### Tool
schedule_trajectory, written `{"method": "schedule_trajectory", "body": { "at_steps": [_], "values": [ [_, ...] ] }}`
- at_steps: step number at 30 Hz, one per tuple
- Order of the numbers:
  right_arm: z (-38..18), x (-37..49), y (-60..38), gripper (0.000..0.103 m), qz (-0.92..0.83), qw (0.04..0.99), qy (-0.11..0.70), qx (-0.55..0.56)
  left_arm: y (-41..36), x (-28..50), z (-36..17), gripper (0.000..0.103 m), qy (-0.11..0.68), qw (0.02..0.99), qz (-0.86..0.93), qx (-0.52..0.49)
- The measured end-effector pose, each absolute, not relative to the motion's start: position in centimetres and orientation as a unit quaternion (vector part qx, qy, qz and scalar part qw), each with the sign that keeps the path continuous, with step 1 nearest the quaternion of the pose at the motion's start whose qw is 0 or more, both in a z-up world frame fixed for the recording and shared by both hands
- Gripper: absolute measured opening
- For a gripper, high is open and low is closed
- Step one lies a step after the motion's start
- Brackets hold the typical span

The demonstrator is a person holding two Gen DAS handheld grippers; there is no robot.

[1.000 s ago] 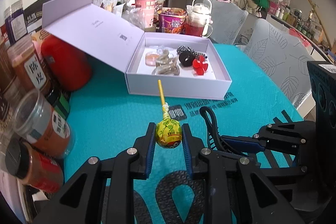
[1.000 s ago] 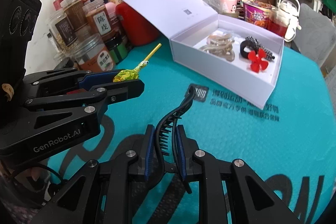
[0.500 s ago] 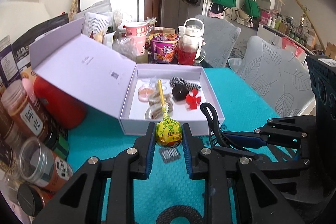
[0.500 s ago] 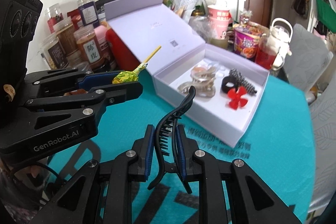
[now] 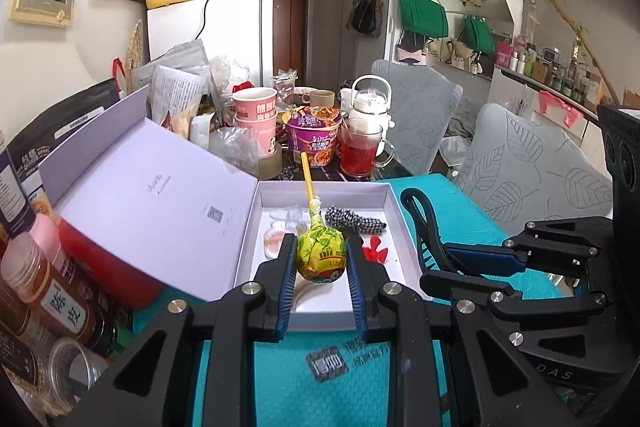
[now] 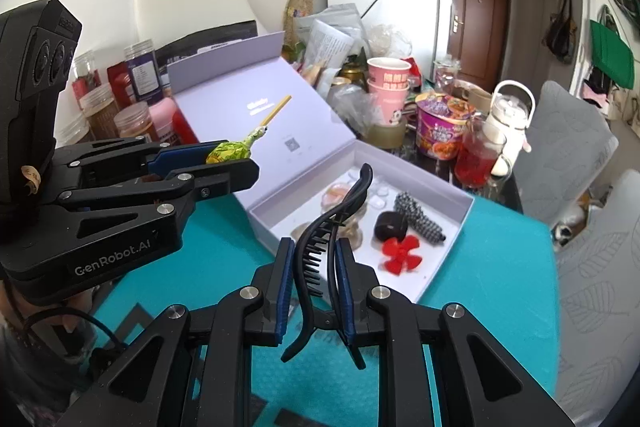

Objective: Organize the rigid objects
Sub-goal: 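Lift and carry the lollipop and claw clip with both grippers toward the white box, then lower the lollipop into the box with the left gripper while the right lowers the claw clip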

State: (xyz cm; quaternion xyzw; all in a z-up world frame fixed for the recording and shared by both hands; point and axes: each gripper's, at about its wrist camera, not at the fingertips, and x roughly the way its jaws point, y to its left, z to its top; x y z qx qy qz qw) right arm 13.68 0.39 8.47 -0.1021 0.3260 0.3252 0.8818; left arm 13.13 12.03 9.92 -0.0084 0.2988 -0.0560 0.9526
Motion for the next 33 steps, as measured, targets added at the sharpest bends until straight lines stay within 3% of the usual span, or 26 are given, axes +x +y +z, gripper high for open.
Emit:
{"method": "schedule_trajectory", "body": {
  "at_steps": [24,33],
  "values": [
    [9.0,25.7,0.8,0.021,0.312,0.894,0.316,-0.054,13.7,23.8,10.3,0.024,0.268,0.963,-0.029,-0.025],
    [7.3,29.1,1.2,0.021,0.303,0.892,0.332,-0.047,15.3,27.4,7.1,0.024,0.309,0.951,0.000,-0.019]
  ]
}}
